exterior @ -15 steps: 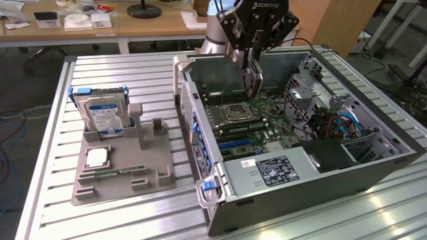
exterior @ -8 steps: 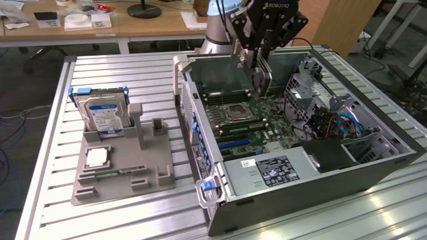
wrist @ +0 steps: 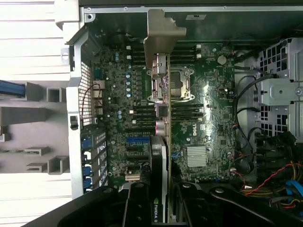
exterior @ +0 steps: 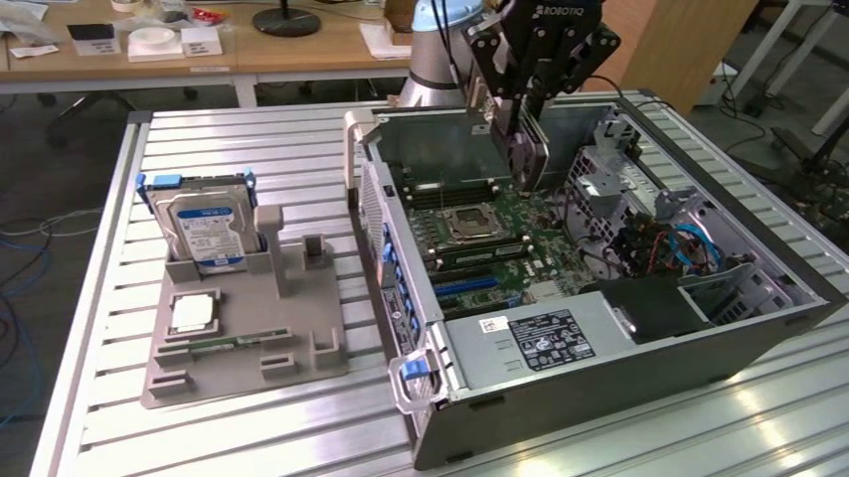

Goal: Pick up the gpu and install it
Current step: 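Pick up the gpu and move the gpu toward the slot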

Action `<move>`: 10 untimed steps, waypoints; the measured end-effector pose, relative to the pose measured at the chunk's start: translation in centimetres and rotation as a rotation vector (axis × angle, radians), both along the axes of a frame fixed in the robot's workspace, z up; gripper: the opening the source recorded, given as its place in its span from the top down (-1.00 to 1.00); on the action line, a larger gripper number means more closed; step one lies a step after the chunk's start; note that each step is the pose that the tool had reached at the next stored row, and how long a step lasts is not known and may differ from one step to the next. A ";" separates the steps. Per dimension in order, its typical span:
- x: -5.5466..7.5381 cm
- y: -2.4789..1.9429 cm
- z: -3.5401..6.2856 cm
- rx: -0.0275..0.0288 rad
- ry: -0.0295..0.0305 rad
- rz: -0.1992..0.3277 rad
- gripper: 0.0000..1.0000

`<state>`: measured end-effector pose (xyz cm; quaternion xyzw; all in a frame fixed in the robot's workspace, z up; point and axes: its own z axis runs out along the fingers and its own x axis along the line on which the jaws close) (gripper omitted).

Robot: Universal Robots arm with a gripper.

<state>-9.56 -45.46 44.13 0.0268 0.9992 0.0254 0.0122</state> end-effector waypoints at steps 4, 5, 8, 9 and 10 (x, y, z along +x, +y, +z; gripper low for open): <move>0.0 0.00 0.00 0.0000 0.0000 0.000 0.47; 0.0 0.00 0.00 0.0000 0.0000 0.000 0.47; 0.1 0.00 0.00 0.0001 0.0001 0.000 0.47; 0.1 0.00 0.00 0.0000 0.0000 0.000 0.47; 0.2 0.00 0.00 0.0000 0.0000 0.000 0.47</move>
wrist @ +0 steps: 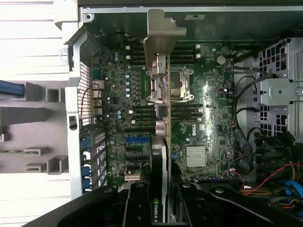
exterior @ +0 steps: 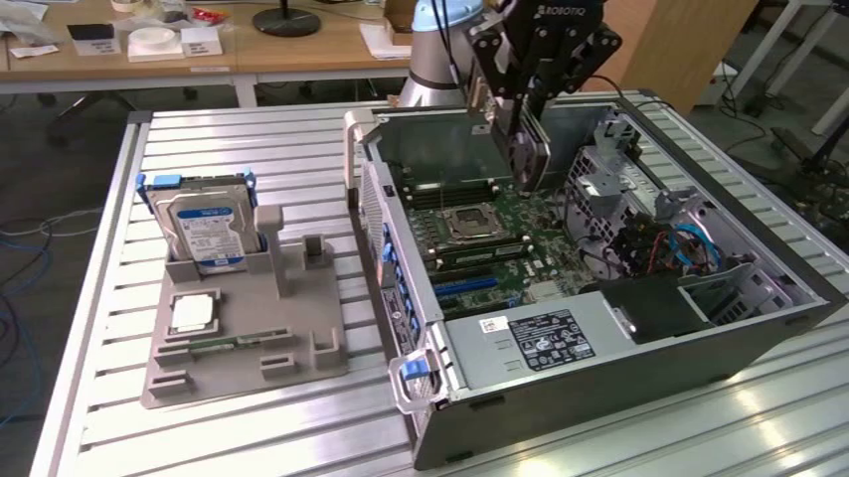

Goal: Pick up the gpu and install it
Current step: 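Pick up the gpu and move the gpu toward the slot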

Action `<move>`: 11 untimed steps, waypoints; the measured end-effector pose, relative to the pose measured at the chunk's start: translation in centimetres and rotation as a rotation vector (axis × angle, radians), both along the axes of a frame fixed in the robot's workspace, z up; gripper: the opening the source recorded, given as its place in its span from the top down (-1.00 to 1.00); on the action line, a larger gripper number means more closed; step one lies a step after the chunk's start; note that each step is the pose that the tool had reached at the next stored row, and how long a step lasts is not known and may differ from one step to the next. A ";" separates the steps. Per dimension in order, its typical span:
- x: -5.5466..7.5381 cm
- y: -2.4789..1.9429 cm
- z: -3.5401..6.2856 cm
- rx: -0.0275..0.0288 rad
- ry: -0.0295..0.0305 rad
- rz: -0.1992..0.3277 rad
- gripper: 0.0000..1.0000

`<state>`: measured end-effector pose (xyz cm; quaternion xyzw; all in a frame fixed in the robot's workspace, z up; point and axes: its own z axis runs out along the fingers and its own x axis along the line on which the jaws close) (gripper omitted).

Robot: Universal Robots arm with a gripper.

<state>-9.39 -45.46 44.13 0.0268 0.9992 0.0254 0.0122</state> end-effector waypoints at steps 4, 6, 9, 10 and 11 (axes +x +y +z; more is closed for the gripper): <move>0.6 0.00 0.00 0.0000 0.0000 0.000 0.47; 1.1 0.00 0.00 0.0000 0.0000 0.000 0.47; 1.9 0.00 0.00 0.0000 0.0000 0.000 0.47; 2.1 0.00 0.00 0.0000 0.0000 0.000 0.47; 2.4 0.00 0.00 0.0000 0.0000 0.000 0.47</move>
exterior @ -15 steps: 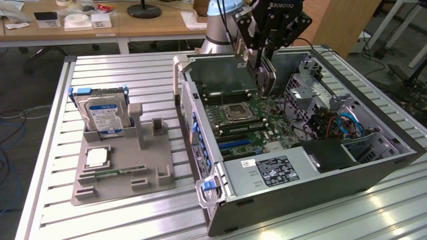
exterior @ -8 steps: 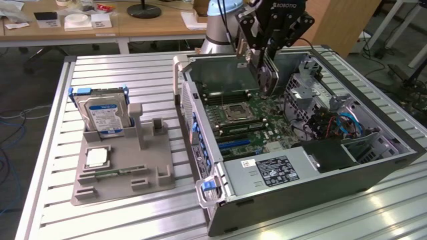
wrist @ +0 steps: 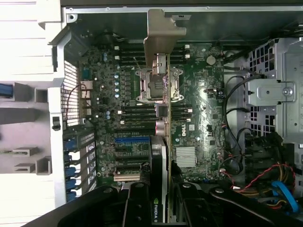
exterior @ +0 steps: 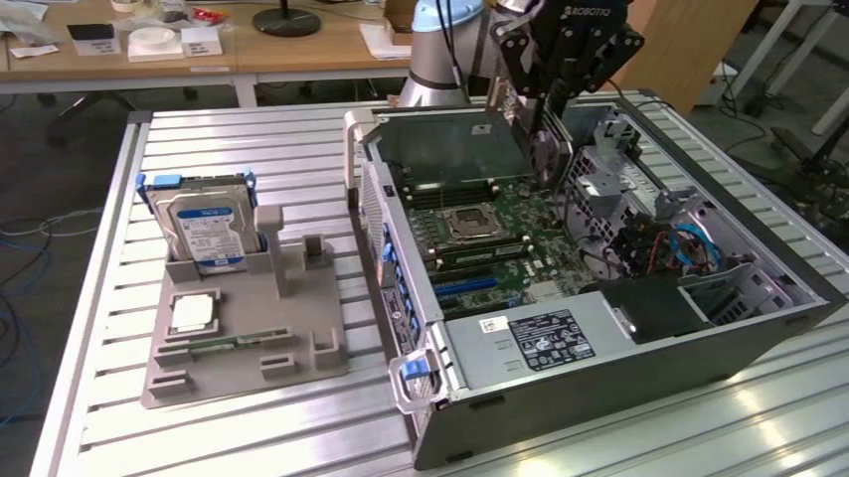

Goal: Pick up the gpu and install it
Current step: 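Pick up the gpu and move the gpu toward the slot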

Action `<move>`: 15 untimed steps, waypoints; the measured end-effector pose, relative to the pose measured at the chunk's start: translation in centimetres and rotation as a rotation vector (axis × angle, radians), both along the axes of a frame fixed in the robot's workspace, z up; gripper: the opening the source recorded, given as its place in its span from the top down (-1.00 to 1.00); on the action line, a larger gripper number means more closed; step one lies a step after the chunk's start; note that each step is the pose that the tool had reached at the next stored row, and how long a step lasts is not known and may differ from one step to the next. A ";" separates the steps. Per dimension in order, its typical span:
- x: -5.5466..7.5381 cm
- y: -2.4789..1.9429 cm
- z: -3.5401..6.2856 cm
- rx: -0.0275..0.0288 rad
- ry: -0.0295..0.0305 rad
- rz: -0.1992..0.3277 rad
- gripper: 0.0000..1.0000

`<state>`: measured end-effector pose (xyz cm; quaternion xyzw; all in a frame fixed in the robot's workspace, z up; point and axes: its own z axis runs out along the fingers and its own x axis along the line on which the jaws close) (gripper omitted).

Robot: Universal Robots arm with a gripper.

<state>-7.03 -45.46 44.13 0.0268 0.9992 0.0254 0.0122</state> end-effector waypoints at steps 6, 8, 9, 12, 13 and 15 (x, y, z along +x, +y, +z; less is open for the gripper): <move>1.4 0.00 0.00 0.0000 0.0001 0.000 0.47; 1.4 -0.01 0.00 0.0000 0.0000 0.000 0.47; 1.4 0.00 0.00 0.0000 0.0000 0.000 0.47; 1.4 0.00 0.00 0.0000 0.0000 0.000 0.47; 1.5 0.00 0.00 0.0000 0.0000 0.000 0.47; 1.9 0.01 0.00 0.0000 0.0000 0.000 0.47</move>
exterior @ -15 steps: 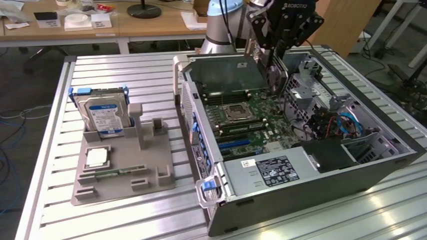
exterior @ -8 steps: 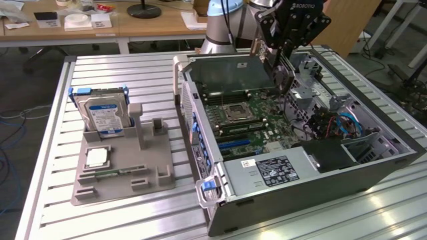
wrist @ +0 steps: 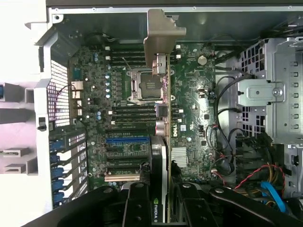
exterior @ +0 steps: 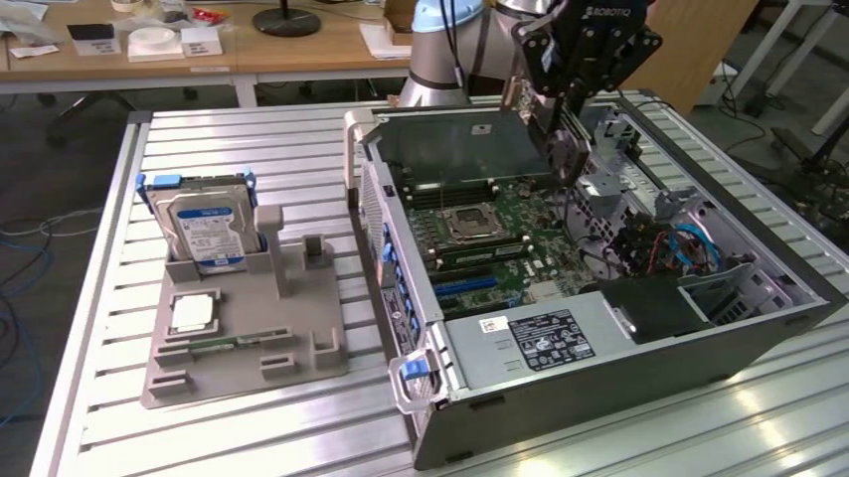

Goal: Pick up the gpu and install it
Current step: 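Pick up the gpu and move the gpu toward the slot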

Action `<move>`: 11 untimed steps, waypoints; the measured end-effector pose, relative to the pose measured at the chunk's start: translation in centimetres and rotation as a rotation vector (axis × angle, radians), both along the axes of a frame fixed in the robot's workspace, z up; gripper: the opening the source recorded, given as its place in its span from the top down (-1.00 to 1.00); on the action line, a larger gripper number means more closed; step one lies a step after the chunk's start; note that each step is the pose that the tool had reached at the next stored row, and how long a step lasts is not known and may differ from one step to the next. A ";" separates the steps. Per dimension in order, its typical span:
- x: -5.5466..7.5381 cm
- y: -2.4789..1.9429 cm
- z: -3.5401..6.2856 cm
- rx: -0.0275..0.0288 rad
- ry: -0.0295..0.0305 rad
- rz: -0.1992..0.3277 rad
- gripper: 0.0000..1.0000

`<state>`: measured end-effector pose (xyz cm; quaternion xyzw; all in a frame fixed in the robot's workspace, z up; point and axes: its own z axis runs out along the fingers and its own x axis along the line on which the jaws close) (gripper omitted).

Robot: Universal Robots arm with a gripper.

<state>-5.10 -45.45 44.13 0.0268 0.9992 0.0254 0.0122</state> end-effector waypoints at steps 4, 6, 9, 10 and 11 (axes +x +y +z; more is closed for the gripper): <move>1.3 -0.01 -0.01 0.0000 0.0000 0.000 0.47; 2.0 -0.01 -0.02 0.0000 -0.0001 0.000 0.47; 3.0 -0.01 -0.03 0.0000 0.0000 0.000 0.47; 3.3 -0.01 -0.03 0.0000 0.0000 0.000 0.47; 3.7 -0.01 -0.03 -0.0001 0.0000 0.000 0.47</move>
